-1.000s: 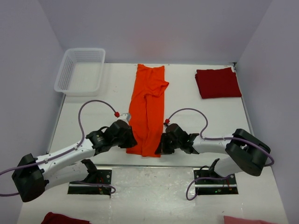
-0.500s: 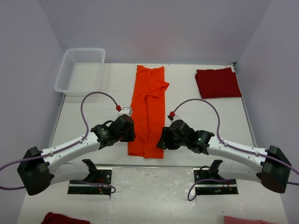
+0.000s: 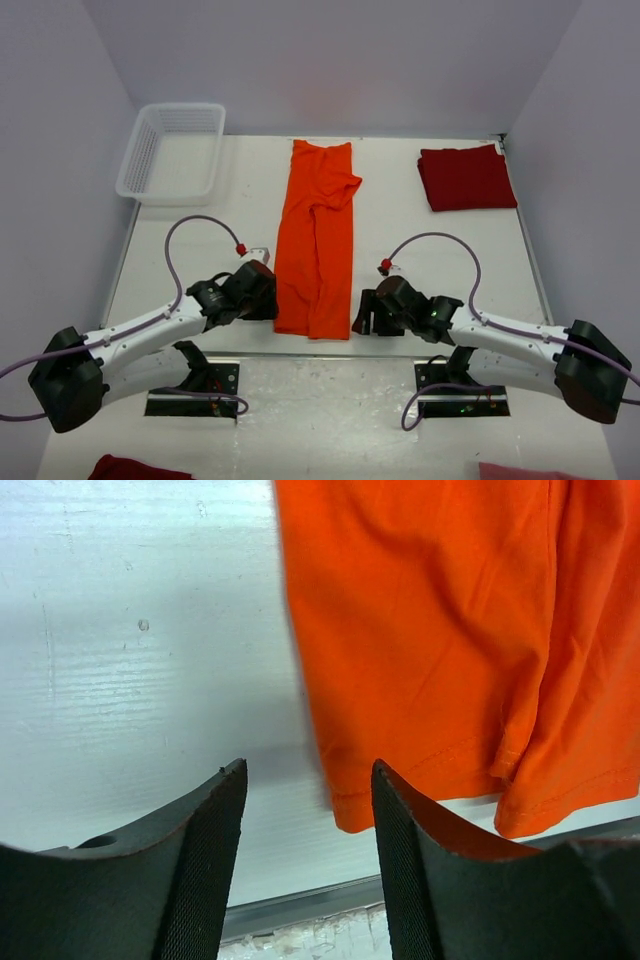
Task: Fold and stack the t-shirts
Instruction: Grab the bottom of the folded rectangular tshirt with both arms
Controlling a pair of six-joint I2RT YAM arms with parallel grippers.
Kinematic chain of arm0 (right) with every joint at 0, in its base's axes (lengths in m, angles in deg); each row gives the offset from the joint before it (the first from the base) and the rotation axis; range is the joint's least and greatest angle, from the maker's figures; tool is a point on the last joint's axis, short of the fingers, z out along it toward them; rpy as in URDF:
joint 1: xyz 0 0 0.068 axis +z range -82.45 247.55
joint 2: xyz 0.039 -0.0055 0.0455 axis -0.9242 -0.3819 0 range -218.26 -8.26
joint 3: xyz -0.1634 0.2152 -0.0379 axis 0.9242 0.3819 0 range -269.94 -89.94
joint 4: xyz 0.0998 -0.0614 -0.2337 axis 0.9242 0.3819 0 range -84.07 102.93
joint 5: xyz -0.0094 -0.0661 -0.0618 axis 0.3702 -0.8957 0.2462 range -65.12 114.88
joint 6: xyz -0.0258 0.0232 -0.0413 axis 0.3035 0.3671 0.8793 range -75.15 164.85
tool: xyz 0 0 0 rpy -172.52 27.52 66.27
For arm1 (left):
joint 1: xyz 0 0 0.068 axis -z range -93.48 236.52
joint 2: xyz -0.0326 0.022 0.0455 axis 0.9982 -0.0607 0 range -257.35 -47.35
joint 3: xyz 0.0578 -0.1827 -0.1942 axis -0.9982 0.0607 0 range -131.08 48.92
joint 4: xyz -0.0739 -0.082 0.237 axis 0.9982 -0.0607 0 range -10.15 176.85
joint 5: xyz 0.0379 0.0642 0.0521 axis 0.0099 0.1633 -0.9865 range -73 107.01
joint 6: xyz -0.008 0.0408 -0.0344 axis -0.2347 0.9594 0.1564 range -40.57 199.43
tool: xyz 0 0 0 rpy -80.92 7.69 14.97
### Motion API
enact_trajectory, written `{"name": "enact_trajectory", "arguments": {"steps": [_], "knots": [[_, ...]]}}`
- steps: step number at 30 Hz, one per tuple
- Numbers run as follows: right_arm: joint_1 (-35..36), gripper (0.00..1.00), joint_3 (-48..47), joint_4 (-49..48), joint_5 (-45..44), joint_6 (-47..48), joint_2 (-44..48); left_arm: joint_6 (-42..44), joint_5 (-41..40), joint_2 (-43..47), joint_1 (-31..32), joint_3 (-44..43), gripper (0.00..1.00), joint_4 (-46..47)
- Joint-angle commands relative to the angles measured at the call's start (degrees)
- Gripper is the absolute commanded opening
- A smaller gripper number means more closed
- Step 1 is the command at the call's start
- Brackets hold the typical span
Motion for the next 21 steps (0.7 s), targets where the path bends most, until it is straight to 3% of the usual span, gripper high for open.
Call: {"name": "enact_trajectory", "arguments": {"steps": [1, 9, 21], "knots": [[-0.45, 0.66, 1.66, -8.17, 1.93, -1.83, -0.69, -0.59, 1.93, 1.33, -1.87, 0.95, 0.55, 2.15], [-0.45, 0.66, 5.62, -16.09, 6.5, -4.2, -3.41, 0.38, 10.62, 0.98, -7.05, 6.39, 0.56, 9.35], [-0.45, 0.64, 7.82, -22.68, 8.43, -6.4, -8.07, 1.43, 13.18, -0.52, -7.85, 8.51, 0.58, 12.79]]}}
